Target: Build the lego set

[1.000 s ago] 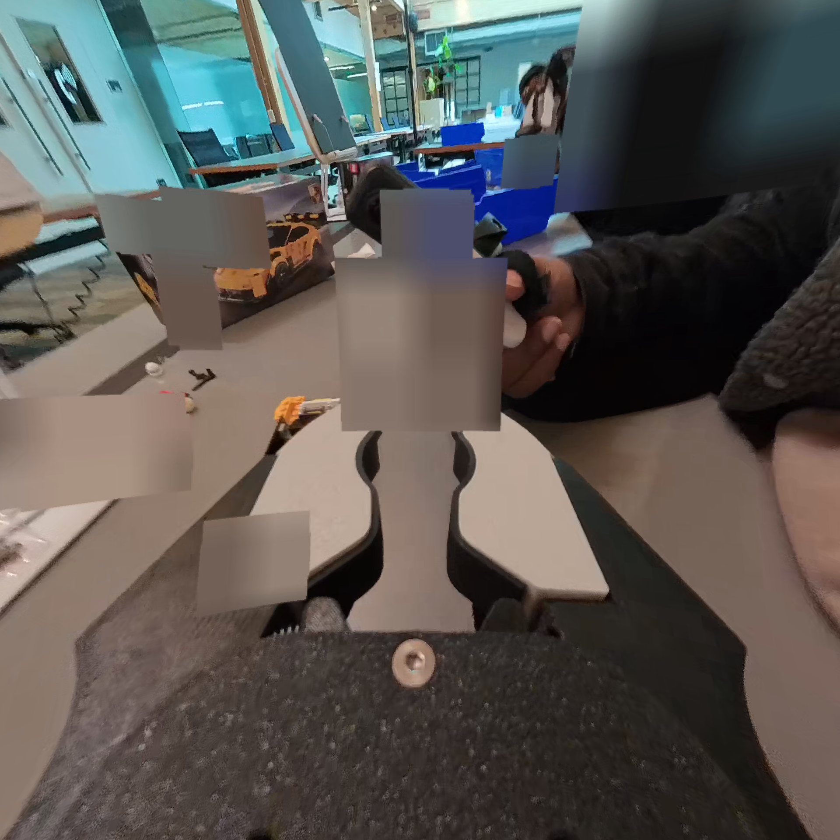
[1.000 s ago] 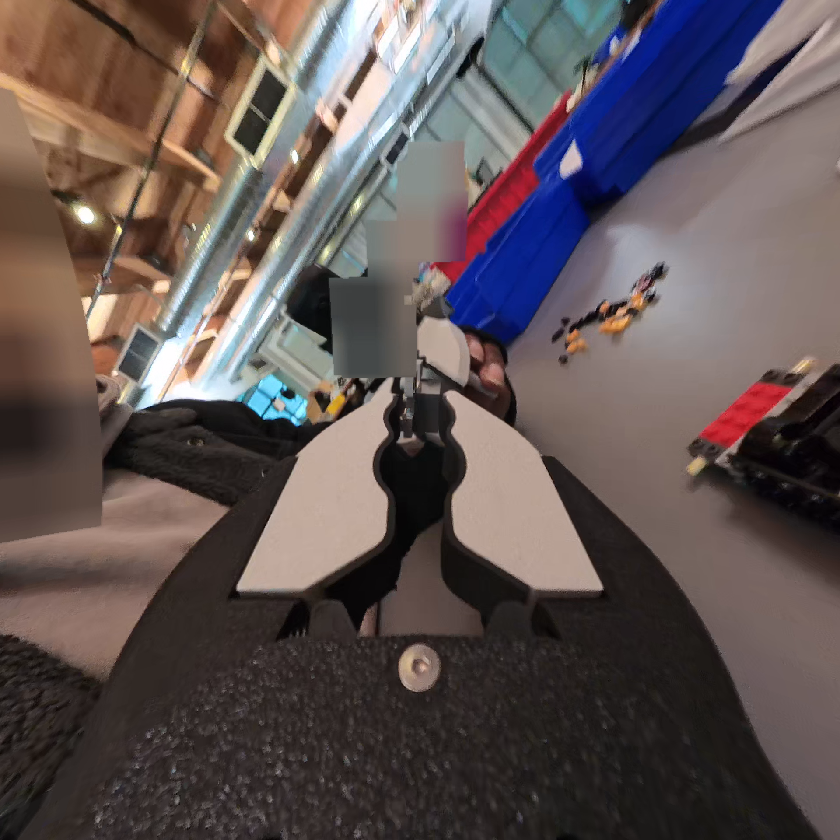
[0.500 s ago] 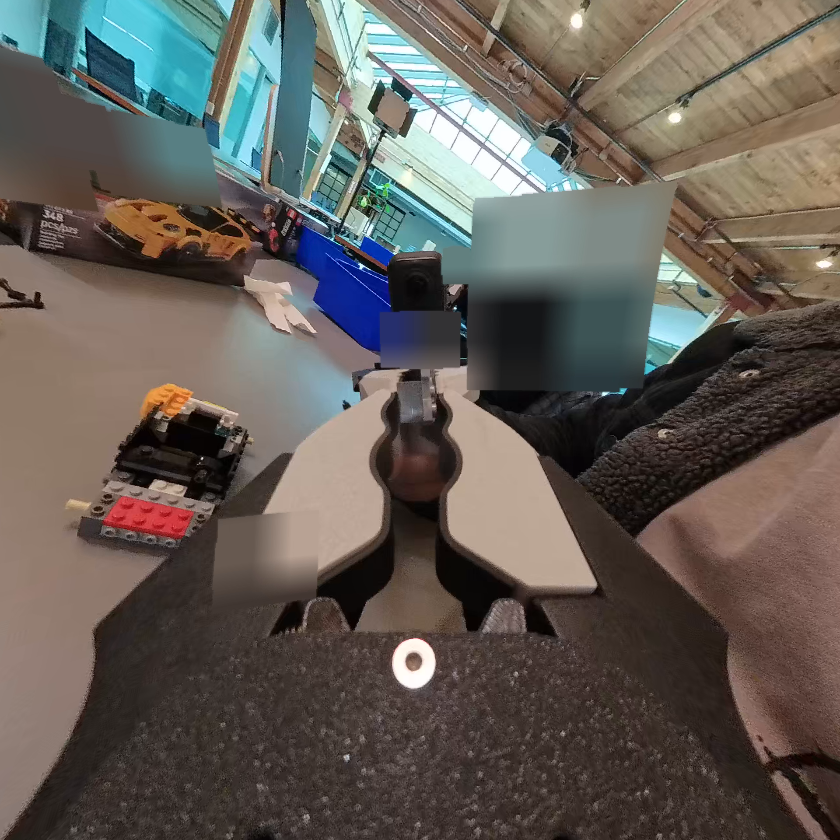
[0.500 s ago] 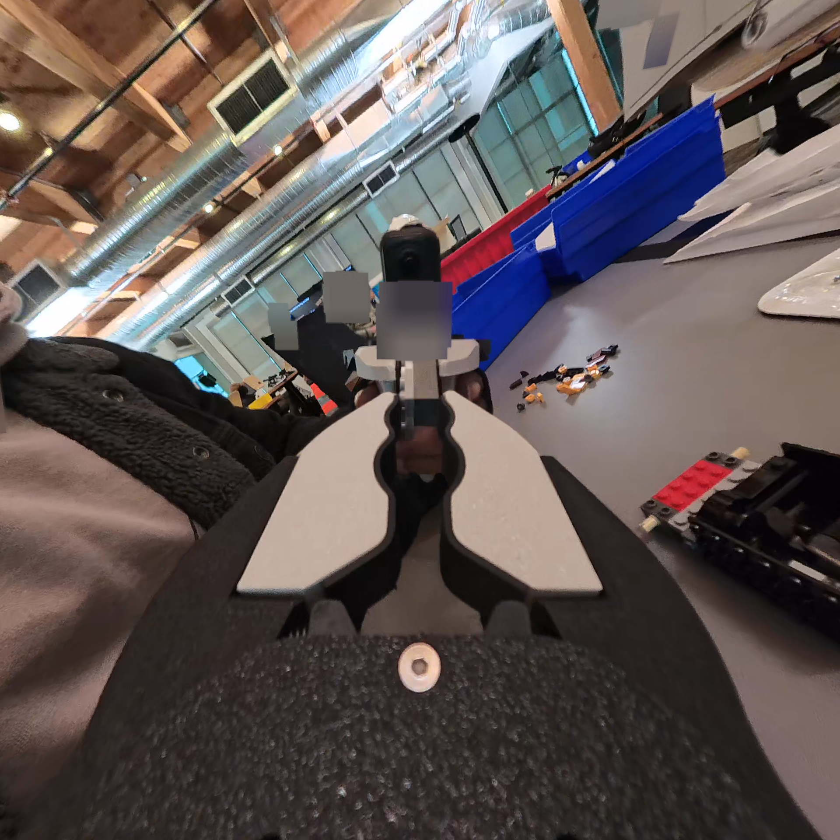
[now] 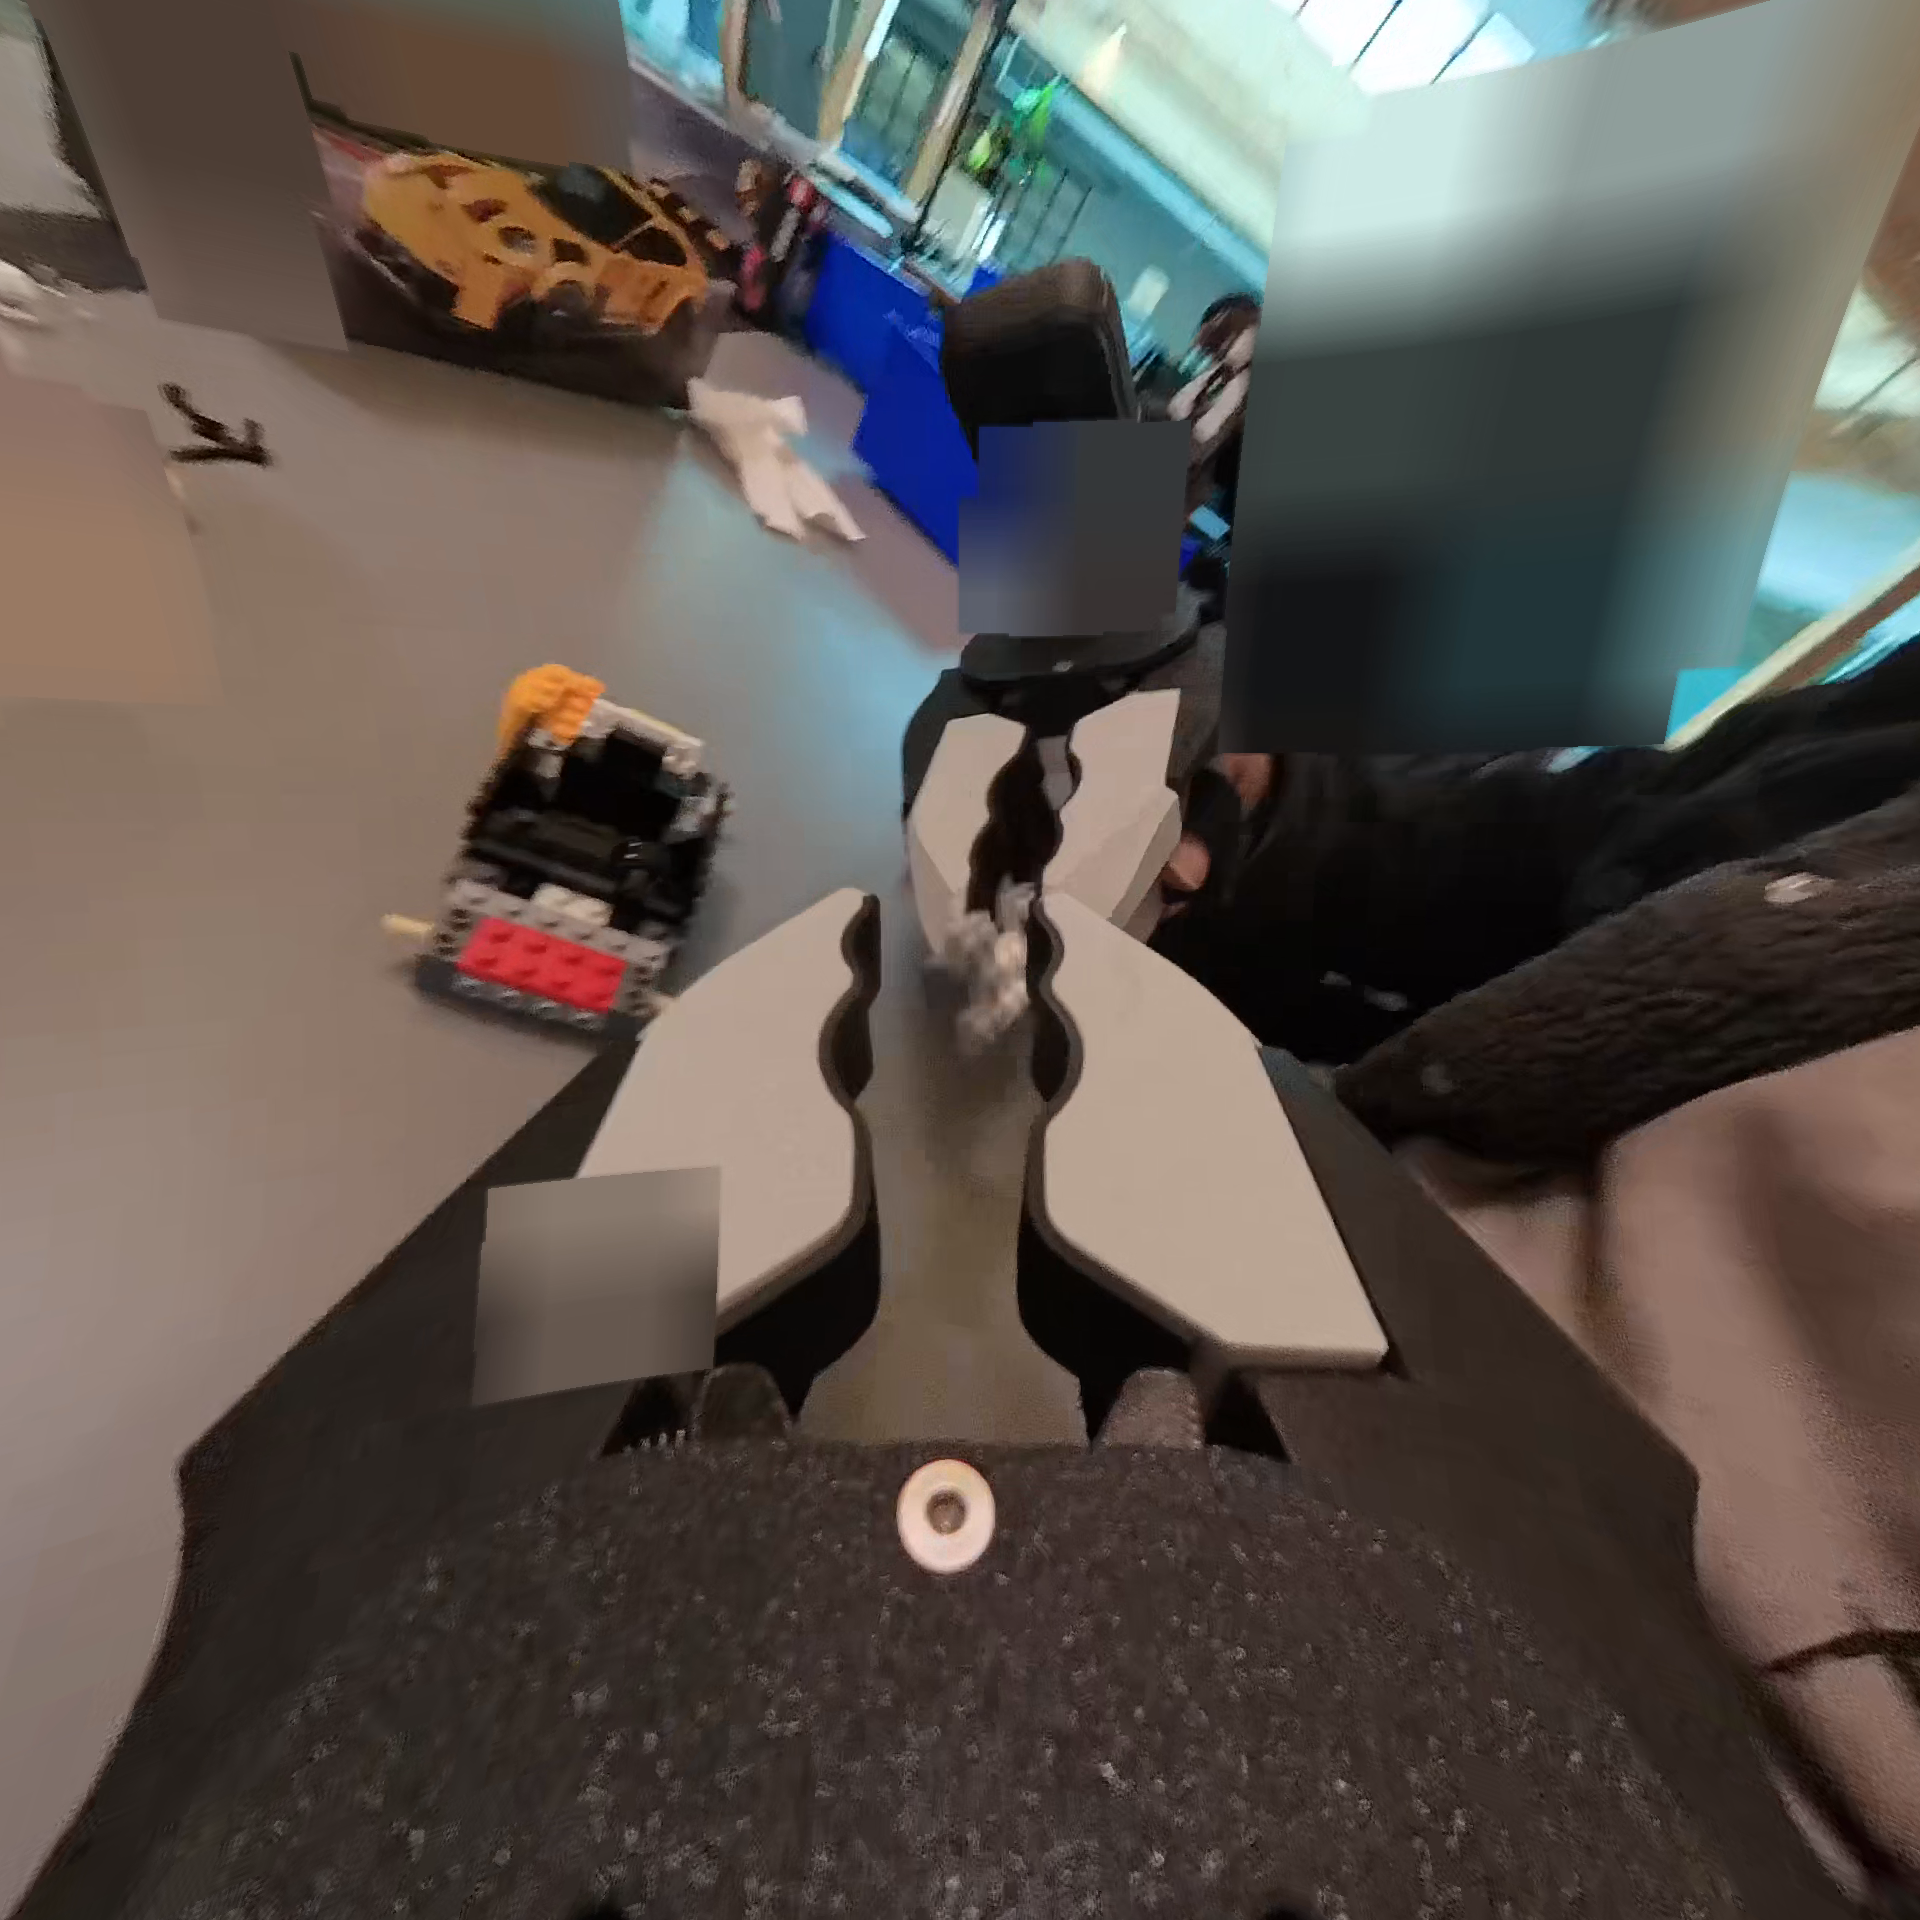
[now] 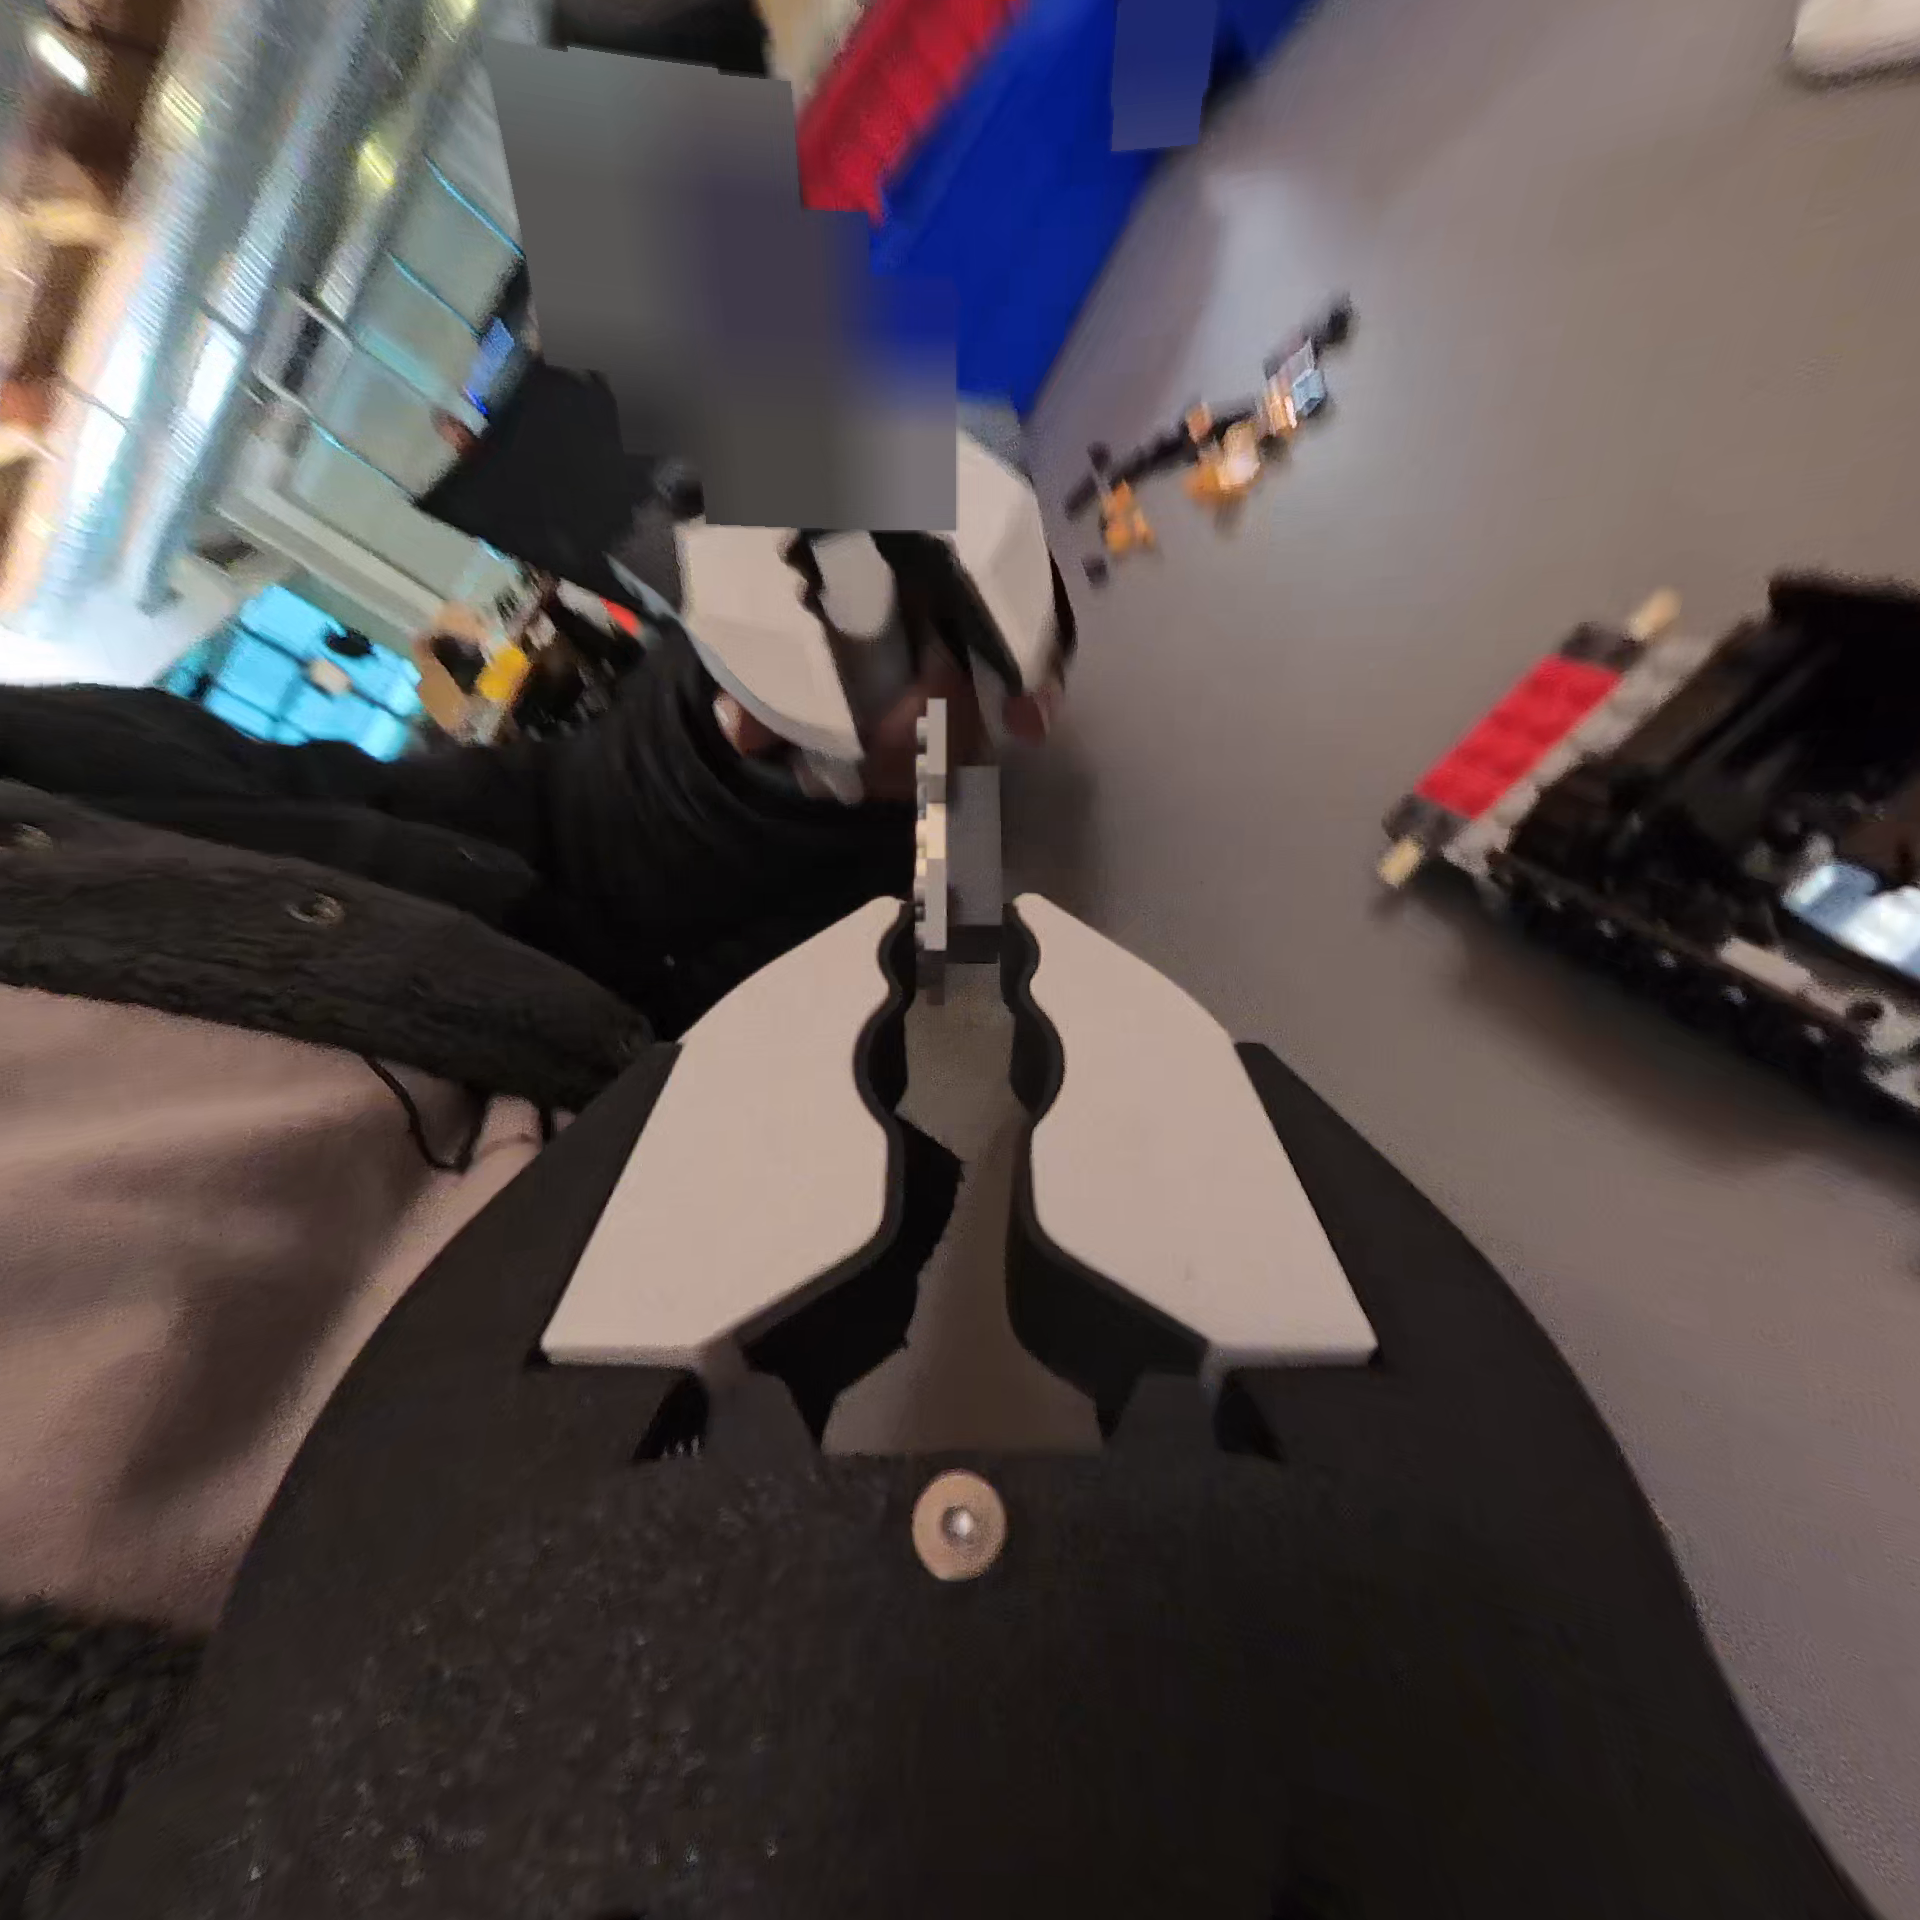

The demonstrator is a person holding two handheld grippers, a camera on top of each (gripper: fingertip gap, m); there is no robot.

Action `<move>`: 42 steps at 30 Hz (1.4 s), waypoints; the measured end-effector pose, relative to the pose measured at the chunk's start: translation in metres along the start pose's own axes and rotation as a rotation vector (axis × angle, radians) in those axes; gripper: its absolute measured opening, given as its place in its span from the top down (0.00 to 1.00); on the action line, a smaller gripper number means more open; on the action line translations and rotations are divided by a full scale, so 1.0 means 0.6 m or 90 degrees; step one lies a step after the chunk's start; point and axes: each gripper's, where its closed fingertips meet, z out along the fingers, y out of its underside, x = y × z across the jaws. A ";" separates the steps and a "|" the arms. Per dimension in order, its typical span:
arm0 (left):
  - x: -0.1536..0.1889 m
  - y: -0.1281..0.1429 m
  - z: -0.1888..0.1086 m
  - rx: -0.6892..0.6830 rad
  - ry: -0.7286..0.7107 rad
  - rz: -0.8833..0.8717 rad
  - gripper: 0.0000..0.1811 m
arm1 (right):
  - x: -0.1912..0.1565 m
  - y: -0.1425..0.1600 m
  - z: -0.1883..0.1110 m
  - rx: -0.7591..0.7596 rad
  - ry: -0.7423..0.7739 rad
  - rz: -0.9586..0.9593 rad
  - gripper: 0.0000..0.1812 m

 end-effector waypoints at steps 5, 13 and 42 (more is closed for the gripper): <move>-0.019 0.015 -0.005 -0.052 -0.063 0.086 0.86 | 0.043 0.054 -0.002 -0.243 0.058 0.038 0.92; -0.025 0.031 -0.002 -0.081 -0.085 0.106 0.90 | 0.076 0.045 0.002 -0.299 0.114 -0.031 0.84; -0.127 -0.120 -0.168 0.205 -0.555 0.289 1.00 | 0.128 -0.606 -0.052 0.405 0.684 -0.458 1.00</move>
